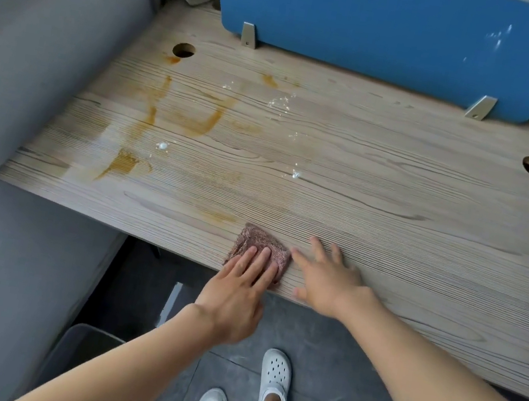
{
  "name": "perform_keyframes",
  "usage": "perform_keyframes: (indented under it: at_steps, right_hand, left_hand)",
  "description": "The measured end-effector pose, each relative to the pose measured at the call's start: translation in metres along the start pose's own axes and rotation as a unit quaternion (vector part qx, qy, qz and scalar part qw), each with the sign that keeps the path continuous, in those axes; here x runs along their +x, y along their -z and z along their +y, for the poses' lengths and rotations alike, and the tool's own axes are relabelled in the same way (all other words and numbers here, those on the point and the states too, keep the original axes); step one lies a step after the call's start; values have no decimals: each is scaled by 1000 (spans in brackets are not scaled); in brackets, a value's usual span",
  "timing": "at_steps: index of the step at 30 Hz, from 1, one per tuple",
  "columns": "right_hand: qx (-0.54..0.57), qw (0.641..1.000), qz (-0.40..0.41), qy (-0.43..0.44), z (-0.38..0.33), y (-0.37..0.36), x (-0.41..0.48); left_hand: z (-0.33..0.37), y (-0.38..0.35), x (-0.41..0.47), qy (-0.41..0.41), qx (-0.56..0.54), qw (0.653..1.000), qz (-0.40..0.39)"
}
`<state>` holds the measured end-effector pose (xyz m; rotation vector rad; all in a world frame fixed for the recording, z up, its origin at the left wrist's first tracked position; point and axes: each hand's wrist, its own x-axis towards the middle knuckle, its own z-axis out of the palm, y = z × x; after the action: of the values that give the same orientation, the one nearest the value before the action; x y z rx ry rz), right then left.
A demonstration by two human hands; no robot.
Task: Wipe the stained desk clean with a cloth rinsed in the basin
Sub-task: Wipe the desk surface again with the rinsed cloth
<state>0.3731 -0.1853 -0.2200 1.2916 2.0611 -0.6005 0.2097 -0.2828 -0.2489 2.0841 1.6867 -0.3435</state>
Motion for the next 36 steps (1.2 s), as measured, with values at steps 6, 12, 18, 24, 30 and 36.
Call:
perform_keyframes:
  at_steps: [6,12,18,24,30,36]
  right_hand:
    - [34,999,-1,-15,39,3,10]
    - [10,1000,13,-19,37,-2,10]
    - [-2,1000,14,-10,38,1,10]
    - [-13,1000,20,10,43,10,10]
    - [2,1000,25,-3,62,18,30]
    - [-27,999,22,9,60,31,43]
  left_hand:
    - [9,-3,7,68,-62,994,51]
    - [19,-1,15,95,-96,989,57]
    - [5,5,20,130,-104,984,62]
    - [5,6,23,52,-72,995,49]
    - [9,15,38,145,-126,980,58]
    - [-19,18,41,107,-90,989,38]
